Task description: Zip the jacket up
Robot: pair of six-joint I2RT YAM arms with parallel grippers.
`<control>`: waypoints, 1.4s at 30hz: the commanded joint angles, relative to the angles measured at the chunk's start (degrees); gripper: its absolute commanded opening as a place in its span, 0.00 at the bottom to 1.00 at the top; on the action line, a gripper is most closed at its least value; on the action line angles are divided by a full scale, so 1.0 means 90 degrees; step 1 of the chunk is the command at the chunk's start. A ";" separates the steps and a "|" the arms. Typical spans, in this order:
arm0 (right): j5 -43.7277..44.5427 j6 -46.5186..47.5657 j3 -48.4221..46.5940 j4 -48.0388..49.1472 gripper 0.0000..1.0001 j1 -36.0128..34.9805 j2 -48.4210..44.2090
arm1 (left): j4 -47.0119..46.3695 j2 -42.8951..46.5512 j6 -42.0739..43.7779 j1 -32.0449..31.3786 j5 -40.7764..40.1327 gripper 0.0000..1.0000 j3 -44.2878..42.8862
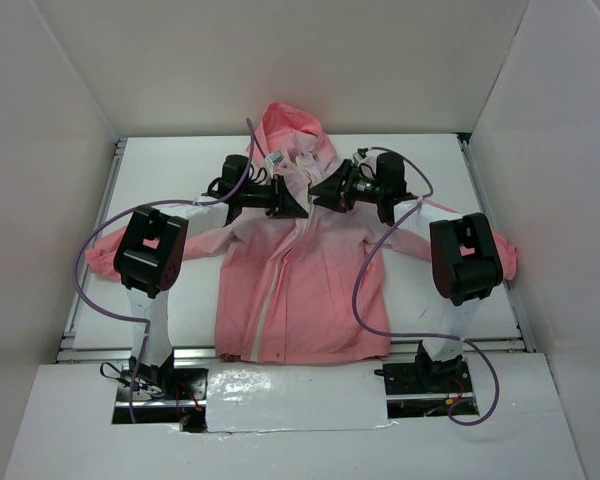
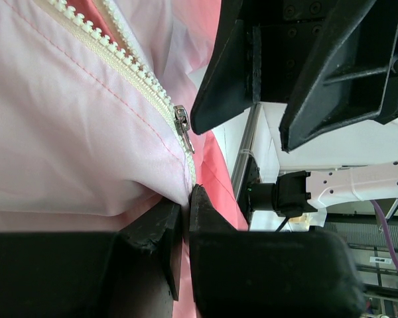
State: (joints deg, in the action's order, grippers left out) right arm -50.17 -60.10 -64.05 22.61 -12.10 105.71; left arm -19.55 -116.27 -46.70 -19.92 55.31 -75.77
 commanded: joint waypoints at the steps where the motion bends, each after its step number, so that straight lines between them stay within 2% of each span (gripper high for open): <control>1: 0.0116 0.0242 -0.0276 -0.0188 0.57 0.0065 -0.0135 | -0.0181 0.0087 0.0081 -0.0062 0.0241 0.00 -0.0263; 16: -0.0021 -0.0159 -0.0315 0.0251 0.56 0.0055 0.0041 | -0.0601 0.0009 -0.0212 -0.0062 0.0329 0.00 -0.0205; 22: -0.0031 -0.0285 -0.0256 0.0427 0.55 0.0045 0.0110 | -0.1128 -0.0069 -0.0602 -0.0062 0.0436 0.00 -0.0097; 42: -0.0158 -0.0706 -0.0325 0.0857 0.54 0.0036 0.0227 | -0.1402 -0.0216 -0.0778 -0.0072 0.0505 0.00 -0.0058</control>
State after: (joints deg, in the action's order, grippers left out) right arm -50.43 -66.02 -64.62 27.33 -11.84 106.56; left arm -27.70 -118.17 -52.97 -19.97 57.39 -75.75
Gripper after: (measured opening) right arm 0.544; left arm 0.163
